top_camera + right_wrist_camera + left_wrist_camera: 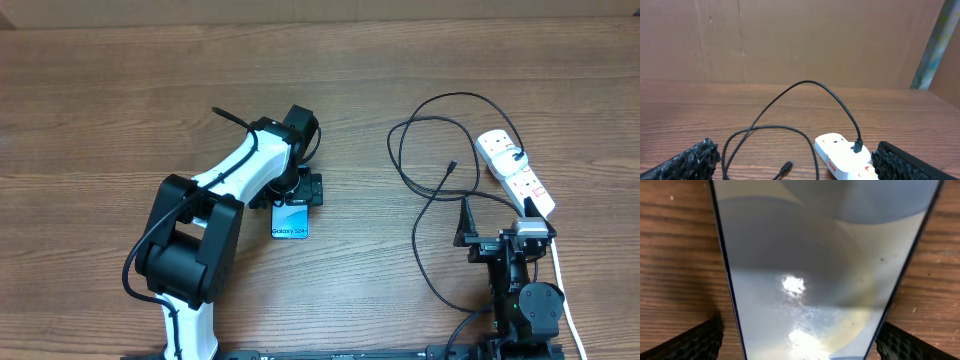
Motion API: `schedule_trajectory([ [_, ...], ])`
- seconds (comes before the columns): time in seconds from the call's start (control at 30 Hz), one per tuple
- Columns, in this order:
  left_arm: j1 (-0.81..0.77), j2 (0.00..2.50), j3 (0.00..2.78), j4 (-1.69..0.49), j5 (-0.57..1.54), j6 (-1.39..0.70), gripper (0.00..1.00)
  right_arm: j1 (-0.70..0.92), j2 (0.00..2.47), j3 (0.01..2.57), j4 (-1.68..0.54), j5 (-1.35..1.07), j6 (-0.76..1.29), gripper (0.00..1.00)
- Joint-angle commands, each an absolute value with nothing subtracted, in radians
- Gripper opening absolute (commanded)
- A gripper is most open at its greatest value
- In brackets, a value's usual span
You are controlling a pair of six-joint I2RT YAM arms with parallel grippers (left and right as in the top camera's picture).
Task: Plug charger to phone and switch on socket
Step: 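Close the left gripper on the smartphone's bottom end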
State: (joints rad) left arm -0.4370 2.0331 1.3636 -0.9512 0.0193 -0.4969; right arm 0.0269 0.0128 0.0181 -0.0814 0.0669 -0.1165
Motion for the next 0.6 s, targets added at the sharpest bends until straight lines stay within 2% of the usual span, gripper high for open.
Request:
schedule_trajectory([
  [0.0,-0.44,2.054,1.356,-0.933,0.0,-0.519,1.0,0.031,0.004,0.008,-0.077,0.068,-0.121,1.0],
  [0.37,-0.44,2.054,1.356,-0.937,0.003,-0.494,1.0,0.032,0.004,0.008,-0.077,0.068,-0.121,1.0],
  [0.57,-0.44,2.055,1.354,-0.935,0.02,-0.494,0.94,0.031,0.004,0.008,-0.077,0.068,-0.121,1.0],
])
